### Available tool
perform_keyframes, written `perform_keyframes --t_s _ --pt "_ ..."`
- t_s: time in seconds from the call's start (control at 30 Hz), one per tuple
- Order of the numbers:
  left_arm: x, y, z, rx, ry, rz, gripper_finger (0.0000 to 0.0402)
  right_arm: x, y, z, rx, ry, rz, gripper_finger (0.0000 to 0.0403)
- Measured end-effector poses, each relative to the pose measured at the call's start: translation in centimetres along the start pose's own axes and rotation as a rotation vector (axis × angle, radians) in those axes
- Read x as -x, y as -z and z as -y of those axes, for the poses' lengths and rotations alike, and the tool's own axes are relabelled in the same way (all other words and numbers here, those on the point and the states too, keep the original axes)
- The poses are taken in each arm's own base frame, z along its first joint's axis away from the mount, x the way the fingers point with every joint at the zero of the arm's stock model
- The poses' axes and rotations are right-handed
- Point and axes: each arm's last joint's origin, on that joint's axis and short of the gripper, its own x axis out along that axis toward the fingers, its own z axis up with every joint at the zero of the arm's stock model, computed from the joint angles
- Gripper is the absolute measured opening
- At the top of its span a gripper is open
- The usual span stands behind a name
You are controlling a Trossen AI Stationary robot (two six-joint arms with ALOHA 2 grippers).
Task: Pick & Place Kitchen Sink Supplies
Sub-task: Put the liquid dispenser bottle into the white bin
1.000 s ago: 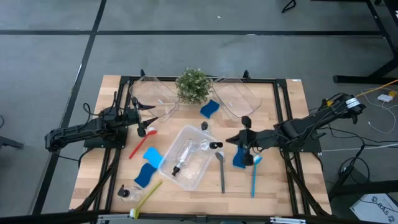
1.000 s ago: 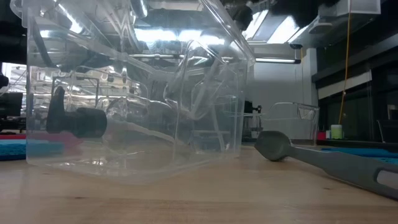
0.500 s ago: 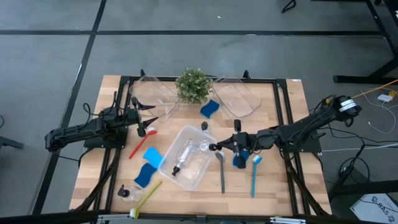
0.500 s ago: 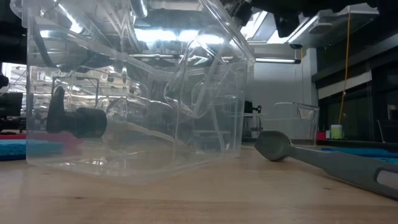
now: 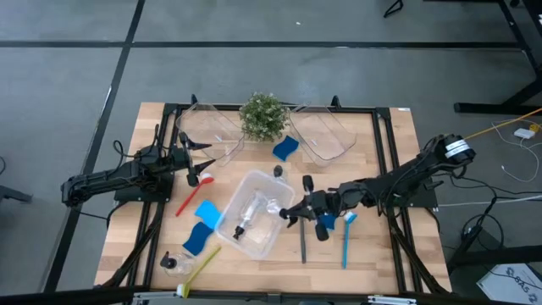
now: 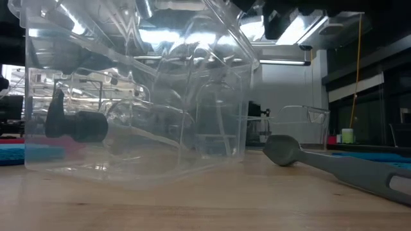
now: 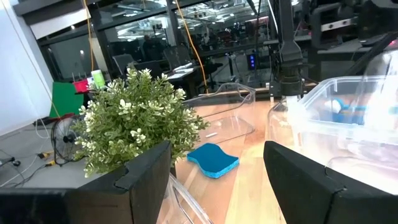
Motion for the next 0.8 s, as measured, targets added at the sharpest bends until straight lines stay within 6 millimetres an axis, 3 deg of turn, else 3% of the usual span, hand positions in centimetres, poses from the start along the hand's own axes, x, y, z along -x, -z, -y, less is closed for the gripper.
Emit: perform_keyframes --t_s 0.23,0.57,0.8 --pt "0.0 0.0 0.0 0.000 0.000 0.000 0.0251 -2.8 -0.8 -1.5 0.011 -0.102 -0.034 0.0002" --pt "0.0 0.0 0.0 0.000 0.000 0.000 0.0251 -8.3 0.6 -4.0 0.015 -0.270 -0.136 0.0002" --pt "0.0 0.0 0.0 0.000 0.000 0.000 0.0251 -9.5 0.6 -4.7 0.037 -0.337 -0.209 0.0002"
